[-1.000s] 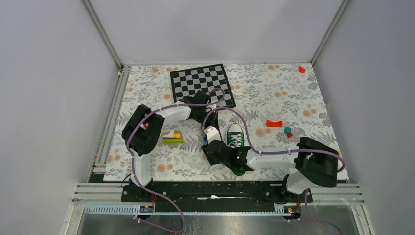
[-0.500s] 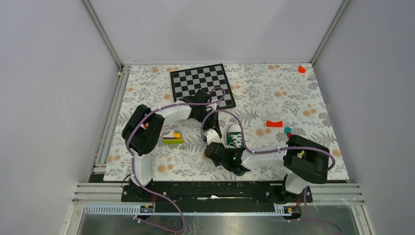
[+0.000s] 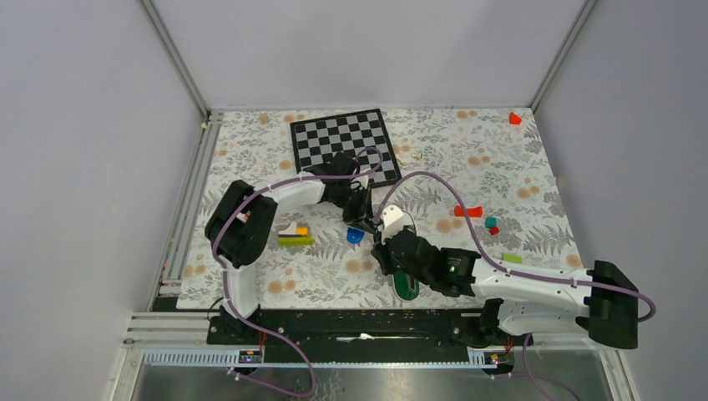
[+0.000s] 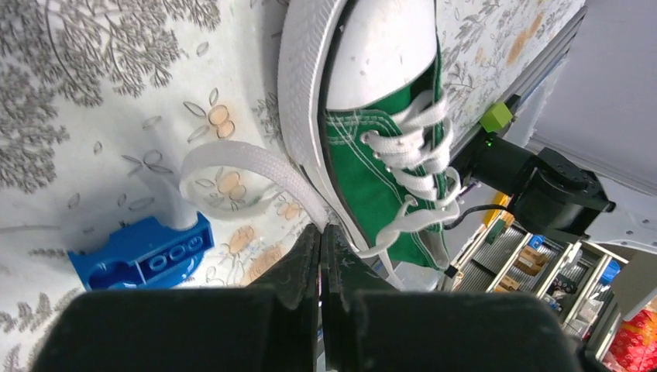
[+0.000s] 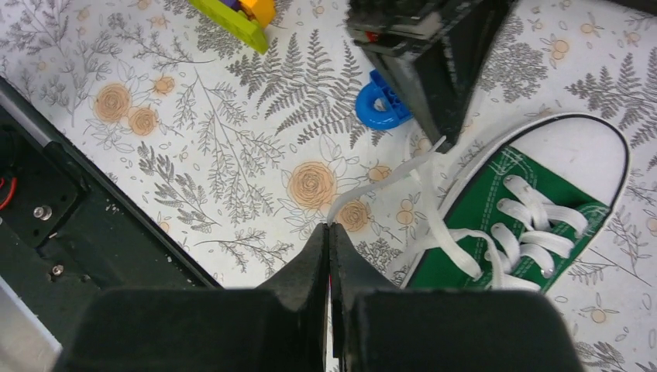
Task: Tie the shoes
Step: Cross the shoelace with the shoelace.
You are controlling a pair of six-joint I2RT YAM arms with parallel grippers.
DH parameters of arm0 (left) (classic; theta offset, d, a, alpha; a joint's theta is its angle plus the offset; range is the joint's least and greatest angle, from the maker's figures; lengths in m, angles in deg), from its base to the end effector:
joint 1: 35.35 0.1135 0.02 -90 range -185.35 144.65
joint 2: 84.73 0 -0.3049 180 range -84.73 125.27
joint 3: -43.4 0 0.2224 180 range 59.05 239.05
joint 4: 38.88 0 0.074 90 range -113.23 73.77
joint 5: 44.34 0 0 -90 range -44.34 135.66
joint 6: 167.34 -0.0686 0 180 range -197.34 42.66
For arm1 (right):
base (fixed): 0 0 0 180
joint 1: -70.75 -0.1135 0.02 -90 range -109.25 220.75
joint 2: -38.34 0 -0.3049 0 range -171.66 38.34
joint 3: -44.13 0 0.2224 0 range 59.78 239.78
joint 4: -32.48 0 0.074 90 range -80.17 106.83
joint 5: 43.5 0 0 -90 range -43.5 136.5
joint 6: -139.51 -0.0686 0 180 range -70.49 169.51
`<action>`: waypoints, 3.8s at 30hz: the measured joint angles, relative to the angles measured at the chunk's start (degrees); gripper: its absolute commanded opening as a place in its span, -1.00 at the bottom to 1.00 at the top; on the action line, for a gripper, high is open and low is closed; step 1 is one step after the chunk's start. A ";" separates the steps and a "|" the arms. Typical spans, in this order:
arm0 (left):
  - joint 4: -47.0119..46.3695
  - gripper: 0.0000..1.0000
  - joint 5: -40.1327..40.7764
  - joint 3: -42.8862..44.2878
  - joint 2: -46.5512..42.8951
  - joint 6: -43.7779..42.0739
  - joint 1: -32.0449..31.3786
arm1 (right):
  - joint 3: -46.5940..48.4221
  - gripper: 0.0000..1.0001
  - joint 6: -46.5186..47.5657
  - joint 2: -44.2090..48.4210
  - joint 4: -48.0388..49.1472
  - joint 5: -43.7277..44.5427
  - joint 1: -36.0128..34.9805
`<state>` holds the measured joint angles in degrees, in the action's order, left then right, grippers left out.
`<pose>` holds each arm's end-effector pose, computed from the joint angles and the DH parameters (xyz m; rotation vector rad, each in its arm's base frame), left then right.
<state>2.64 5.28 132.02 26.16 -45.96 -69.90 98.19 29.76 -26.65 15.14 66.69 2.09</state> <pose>0.2963 -0.2579 0.2008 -0.3243 -2.8559 1.2463 0.1062 0.2069 0.2821 -0.6576 1.9790 0.5995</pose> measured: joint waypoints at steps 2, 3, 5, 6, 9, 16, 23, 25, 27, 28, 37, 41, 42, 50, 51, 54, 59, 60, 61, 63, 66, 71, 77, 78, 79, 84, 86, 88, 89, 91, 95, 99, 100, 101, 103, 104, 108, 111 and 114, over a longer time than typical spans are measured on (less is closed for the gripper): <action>-0.11 -1.00 0.11 -1.18 -1.55 0.44 0.00 | -0.31 -1.00 -0.09 1.31 -0.66 -0.39 1.01; -0.11 -1.00 0.11 -1.64 -2.27 0.63 0.00 | -0.63 -1.00 -0.17 1.51 -1.01 -0.44 1.62; -0.22 -1.00 0.11 -2.58 -3.76 0.90 0.00 | -1.22 -1.00 -0.24 1.40 -1.99 -0.46 2.62; -0.55 -1.00 0.13 -3.15 -4.52 1.09 -0.04 | -1.60 -1.00 -0.22 1.36 -2.82 -0.46 3.23; -0.79 -1.00 0.28 -5.14 -6.75 1.53 -0.33 | -2.51 -1.00 -0.15 1.33 -4.57 -0.42 4.94; -3.28 -1.00 0.11 -7.34 -8.28 4.28 -2.47 | -3.50 -1.00 0.35 1.29 -6.71 -1.29 9.16; -5.01 -1.00 0.13 -7.34 -8.31 6.32 -5.29 | -5.81 -1.00 0.44 4.72 -7.96 -3.74 10.97; -5.01 -1.00 0.17 -7.34 -8.31 6.71 -5.33 | -5.95 -1.00 0.35 6.29 -8.85 -4.59 11.02; -5.03 -1.00 0.33 -7.34 -8.31 7.23 -5.29 | -5.95 -1.00 0.17 7.76 -9.81 -5.33 11.04; -5.03 -1.00 0.39 -7.34 -8.35 7.43 -5.29 | -6.14 -1.00 -0.02 8.74 -10.12 -5.79 11.04; -4.92 -1.00 0.66 -6.43 -9.22 7.69 -5.22 | -7.61 -1.00 -1.49 13.20 -14.45 -6.60 11.06; -4.96 -1.00 0.68 -5.92 -9.22 7.50 -5.22 | -8.15 -1.00 -1.97 14.10 -15.87 -6.95 11.06; -4.92 -1.00 0.68 -5.92 -9.22 7.50 -5.22 | -8.35 -1.00 -2.12 14.84 -16.24 -7.30 11.06; -4.90 -1.00 0.68 -5.92 -9.22 7.48 -5.22 | -8.48 -1.00 -2.64 22.18 -18.03 -7.93 11.06; -4.87 -1.00 0.68 -5.92 -9.22 7.48 -5.22 | -8.46 -1.00 -2.71 22.69 -18.34 -7.91 11.06; -4.87 -1.00 0.68 -5.92 -9.22 7.48 -5.22 | -8.37 -1.00 -3.02 23.82 -19.17 -7.93 11.06; -4.55 -1.00 0.70 -5.75 -9.22 7.43 -5.22 | -7.76 -1.00 -3.19 23.12 -19.98 -8.22 11.06; -4.39 -1.00 0.72 -5.62 -9.22 7.41 -5.22 | -7.37 -1.00 -3.26 23.21 -20.11 -8.31 11.06; -4.28 -1.00 0.81 -5.49 -9.22 7.21 -5.22 | -6.91 -1.00 -3.34 23.52 -20.24 -8.28 11.06; -4.04 -1.00 0.96 -5.25 -9.22 7.02 -5.22 | -5.68 -1.00 -3.48 24.83 -20.63 -7.91 11.08; -3.52 -1.00 1.16 -5.05 -9.20 6.60 -5.22 | -3.45 -1.00 -3.48 27.30 -21.73 -7.61 11.08; -2.91 -1.00 1.18 -5.05 -9.20 6.38 -5.22 | -1.20 -1.00 -3.89 28.20 -22.88 -8.26 11.08; -2.80 -1.00 1.40 -5.05 -9.22 6.14 -5.22 | -3.34 -1.00 -5.68 27.12 -24.20 -10.67 11.08; -2.78 -1.00 1.49 -5.05 -9.20 6.08 -5.22 | -3.74 -1.00 -5.92 27.23 -24.70 -10.75 11.08; -2.78 -1.00 1.57 -5.05 -9.20 5.95 -5.22 | -4.26 -1.00 -6.14 27.39 -25.44 -10.82 11.08; -2.71 -1.00 1.81 -5.05 -9.09 5.70 -5.22 | -5.18 -1.00 -6.91 27.89 -26.60 -12.07 11.08; -2.69 -1.00 1.88 -5.05 -9.03 5.70 -5.22 | -5.46 -1.00 -7.10 27.80 -26.62 -12.94 11.08; -2.62 -1.00 1.99 -5.05 -9.03 5.70 -5.22 | -5.64 -1.00 -7.13 27.47 -26.62 -13.66 11.08; -2.62 -1.00 2.03 -5.05 -9.03 5.70 -5.22 | -5.75 -1.00 -7.15 27.23 -26.56 -13.90 11.08; -2.43 -1.00 2.05 -5.05 -9.03 5.68 -5.22 | -6.05 -1.00 -7.13 26.64 -26.27 -14.10 11.08; -2.12 -1.00 2.05 -5.05 -9.03 5.60 -5.22 | -6.43 -1.00 -7.13 24.92 -25.64 -14.84 11.08; -1.97 -1.00 2.05 -5.05 -9.03 5.53 -5.22 | -7.26 -1.00 -7.13 23.93 -24.11 -14.71 11.08; -1.97 -1.00 2.05 -5.05 -9.03 5.53 -5.22 | -7.48 -1.00 -7.13 23.85 -23.80 -14.62 11.08; -1.95 -1.00 2.05 -5.05 -9.03 5.53 -5.22 | -7.74 -1.00 -7.17 23.85 -23.28 -14.25 11.08; -1.97 -1.00 2.05 -5.05 -9.03 5.53 -5.22 | -8.15 -1.00 -7.34 23.85 -22.38 -13.51 11.08; -1.97 -1.00 2.03 -5.05 -9.03 5.53 -5.22 | -8.37 -1.00 -7.50 23.85 -21.81 -13.16 11.08; -1.97 -1.00 2.03 -5.07 -9.03 5.49 -5.22 | -8.87 -1.00 -7.98 23.96 -20.20 -11.93 11.08; -1.95 -1.00 2.03 -5.11 -9.03 5.46 -5.22 | -9.14 -1.00 -8.37 23.96 -19.32 -11.28 11.08; -1.97 -1.00 2.03 -5.14 -9.03 5.44 -5.22 | -9.27 -1.00 -8.72 24.24 -18.73 -10.34 11.08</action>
<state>0.67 7.31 126.88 17.14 -40.52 -75.12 88.93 21.04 -2.41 -3.60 56.35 13.17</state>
